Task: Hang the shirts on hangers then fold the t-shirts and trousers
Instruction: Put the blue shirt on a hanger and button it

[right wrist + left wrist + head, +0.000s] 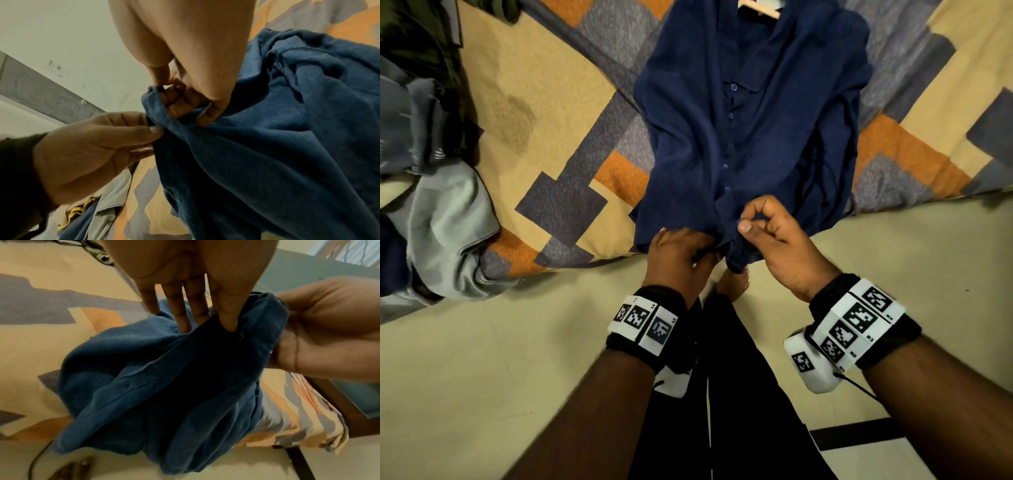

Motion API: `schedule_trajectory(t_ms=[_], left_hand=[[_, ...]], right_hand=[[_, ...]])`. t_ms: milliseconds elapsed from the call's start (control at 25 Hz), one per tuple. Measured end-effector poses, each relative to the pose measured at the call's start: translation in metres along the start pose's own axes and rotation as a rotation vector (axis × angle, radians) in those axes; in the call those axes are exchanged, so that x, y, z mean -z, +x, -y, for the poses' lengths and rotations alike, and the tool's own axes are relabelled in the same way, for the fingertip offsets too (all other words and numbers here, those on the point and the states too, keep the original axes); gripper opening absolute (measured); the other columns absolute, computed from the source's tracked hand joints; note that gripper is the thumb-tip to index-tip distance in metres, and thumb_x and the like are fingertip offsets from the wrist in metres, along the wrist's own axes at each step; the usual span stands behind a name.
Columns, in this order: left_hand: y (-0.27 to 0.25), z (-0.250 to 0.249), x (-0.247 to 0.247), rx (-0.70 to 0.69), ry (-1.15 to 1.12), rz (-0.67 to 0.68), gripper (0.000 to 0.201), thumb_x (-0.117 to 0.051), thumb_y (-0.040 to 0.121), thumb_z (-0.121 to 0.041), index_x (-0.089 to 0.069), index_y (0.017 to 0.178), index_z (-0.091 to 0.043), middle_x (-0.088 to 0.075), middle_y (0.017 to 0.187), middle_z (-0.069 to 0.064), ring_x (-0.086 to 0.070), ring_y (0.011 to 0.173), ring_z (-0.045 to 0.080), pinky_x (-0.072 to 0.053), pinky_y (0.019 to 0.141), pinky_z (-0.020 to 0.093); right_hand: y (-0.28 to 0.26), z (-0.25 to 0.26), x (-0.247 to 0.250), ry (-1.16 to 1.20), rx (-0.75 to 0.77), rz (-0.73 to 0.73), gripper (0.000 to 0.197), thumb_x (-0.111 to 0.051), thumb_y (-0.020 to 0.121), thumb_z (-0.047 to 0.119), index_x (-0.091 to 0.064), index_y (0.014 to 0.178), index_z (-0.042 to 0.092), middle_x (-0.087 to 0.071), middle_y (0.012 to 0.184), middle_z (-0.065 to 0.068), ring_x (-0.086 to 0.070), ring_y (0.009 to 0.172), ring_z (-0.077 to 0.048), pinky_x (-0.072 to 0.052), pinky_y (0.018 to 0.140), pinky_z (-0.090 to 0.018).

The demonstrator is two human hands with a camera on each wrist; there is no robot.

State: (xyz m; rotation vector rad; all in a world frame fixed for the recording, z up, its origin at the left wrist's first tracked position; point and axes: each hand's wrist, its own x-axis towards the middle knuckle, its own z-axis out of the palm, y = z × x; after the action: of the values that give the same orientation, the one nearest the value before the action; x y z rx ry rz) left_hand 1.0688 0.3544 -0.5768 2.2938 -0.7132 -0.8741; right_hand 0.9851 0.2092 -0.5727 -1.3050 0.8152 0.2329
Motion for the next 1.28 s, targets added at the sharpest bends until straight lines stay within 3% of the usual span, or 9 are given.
schedule_trajectory(t_ms=[200,280,440,560,640,800,920,1040,1280], left_hand=[[0.004,0.004,0.021,0.259,-0.224,-0.063,0.009,-0.058,0.086,-0.001,-0.062,0.092,-0.007,-0.056,0.072,-0.013,-0.055,0.068,0.008,-0.039,0.061,0.003],[0.003,0.018,0.034,0.174,-0.100,-0.032,0.005,-0.066,0.083,-0.005,-0.065,0.087,-0.006,-0.060,0.070,-0.008,-0.055,0.068,0.009,-0.043,0.066,0.010],[0.001,0.038,0.044,0.008,0.128,0.047,0.017,-0.058,0.078,-0.014,-0.068,0.088,-0.004,-0.065,0.082,0.016,-0.060,0.079,0.034,-0.048,0.070,0.038],[0.001,0.037,0.042,0.045,0.141,0.007,0.016,-0.056,0.083,-0.010,-0.065,0.092,-0.001,-0.062,0.088,0.021,-0.059,0.080,0.038,-0.048,0.068,0.042],[0.003,0.037,0.042,0.233,0.151,-0.005,0.015,-0.053,0.091,-0.011,-0.060,0.102,-0.005,-0.062,0.089,0.021,-0.058,0.084,0.039,-0.048,0.071,0.043],[-0.002,0.024,0.040,0.282,-0.105,-0.136,0.026,-0.051,0.089,0.002,-0.064,0.108,-0.011,-0.066,0.089,0.003,-0.063,0.089,0.026,-0.048,0.078,0.028],[-0.004,0.002,0.037,0.219,-0.405,-0.212,0.033,-0.063,0.085,0.002,-0.066,0.111,-0.017,-0.066,0.095,-0.012,-0.063,0.089,-0.003,-0.051,0.086,0.022],[-0.003,-0.018,0.039,0.161,-0.573,-0.201,0.035,-0.070,0.082,-0.004,-0.063,0.108,-0.027,-0.067,0.094,-0.015,-0.064,0.088,-0.001,-0.053,0.082,0.021],[-0.002,-0.013,0.045,0.242,-0.463,-0.135,0.034,-0.072,0.079,-0.002,-0.065,0.095,-0.032,-0.067,0.081,-0.015,-0.063,0.075,-0.008,-0.054,0.078,0.021]], right_hand=[[-0.003,0.003,0.018,-0.288,0.040,0.135,0.030,-0.075,0.081,0.015,-0.051,0.098,0.022,-0.044,0.061,-0.007,-0.040,0.052,-0.006,-0.038,0.053,-0.018],[-0.005,0.000,0.037,-0.515,0.051,0.177,0.029,-0.079,0.076,0.011,-0.057,0.093,0.020,-0.055,0.067,-0.003,-0.048,0.061,-0.008,-0.043,0.061,-0.023],[-0.006,-0.006,0.065,-0.602,0.064,0.109,0.022,-0.072,0.079,-0.001,-0.062,0.086,0.018,-0.062,0.083,-0.001,-0.056,0.078,-0.010,-0.047,0.075,-0.026],[-0.005,-0.013,0.062,-0.916,0.254,0.067,0.011,-0.069,0.082,0.005,-0.066,0.088,0.015,-0.062,0.084,-0.002,-0.050,0.086,-0.022,-0.043,0.078,-0.036],[-0.005,-0.015,0.056,-0.970,0.370,-0.023,0.006,-0.064,0.085,0.014,-0.067,0.089,0.013,-0.059,0.088,-0.002,-0.049,0.087,-0.025,-0.042,0.079,-0.035],[-0.015,-0.006,0.051,-0.943,0.575,-0.293,0.008,-0.063,0.087,0.015,-0.067,0.090,0.009,-0.059,0.095,-0.006,-0.052,0.089,-0.024,-0.043,0.078,-0.033],[-0.027,-0.004,0.043,-0.669,0.429,-0.425,0.004,-0.063,0.090,0.011,-0.062,0.092,0.008,-0.062,0.083,0.003,-0.055,0.078,-0.005,-0.043,0.070,-0.014],[-0.032,-0.005,0.048,-0.527,0.164,-0.457,0.005,-0.069,0.087,0.015,-0.066,0.087,0.011,-0.062,0.073,0.010,-0.056,0.068,0.005,-0.040,0.064,-0.005],[-0.045,-0.012,0.078,-0.952,0.036,-0.383,0.026,-0.062,0.090,0.034,-0.060,0.074,0.014,-0.060,0.076,-0.005,-0.055,0.077,-0.025,-0.045,0.070,-0.039]])
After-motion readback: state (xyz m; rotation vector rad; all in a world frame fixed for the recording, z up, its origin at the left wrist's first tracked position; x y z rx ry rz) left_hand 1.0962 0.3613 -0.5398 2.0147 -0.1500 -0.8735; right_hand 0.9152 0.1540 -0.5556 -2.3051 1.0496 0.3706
